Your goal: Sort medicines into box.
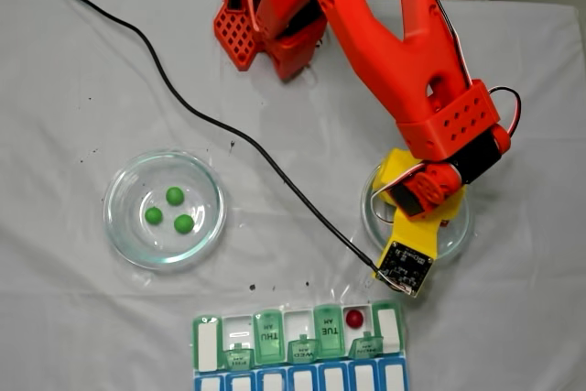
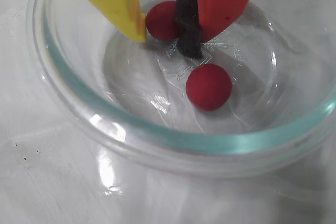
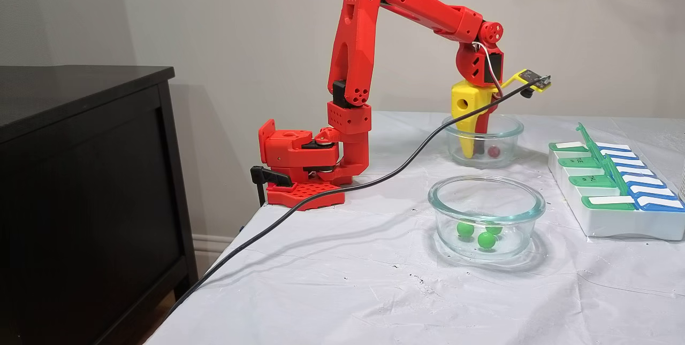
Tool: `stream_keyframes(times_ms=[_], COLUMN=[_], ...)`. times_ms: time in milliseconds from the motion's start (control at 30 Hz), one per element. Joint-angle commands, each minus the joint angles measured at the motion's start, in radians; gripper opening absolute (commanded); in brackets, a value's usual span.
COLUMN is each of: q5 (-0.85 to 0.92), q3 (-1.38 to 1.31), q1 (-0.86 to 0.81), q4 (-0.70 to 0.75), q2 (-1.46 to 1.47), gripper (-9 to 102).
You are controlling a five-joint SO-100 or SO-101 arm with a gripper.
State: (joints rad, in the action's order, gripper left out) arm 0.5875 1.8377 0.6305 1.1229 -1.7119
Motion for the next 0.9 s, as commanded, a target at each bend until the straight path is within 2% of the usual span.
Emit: stream_keyframes(times_ms=[0,100,367,467,567,700,867], q5=[0.015,0.023,-0.057,-0.034,-0.064,-0.104,-0.147], q3=[-0.011,-0.044,-0.293,-0.367,-0.394,-0.302,-0.278], q1=[0.009,-0.009,-0.152,-0.209,-0.311,-0.460,-0.558], q4=[-0.023,0.008,0.198,0.261,0.238,0.137,0.104], q2=[-0.069,-0.120,-0.255,-0.295,-0.330,-0.408,-0.316], gripper=[0,0,0,0,0,0,0])
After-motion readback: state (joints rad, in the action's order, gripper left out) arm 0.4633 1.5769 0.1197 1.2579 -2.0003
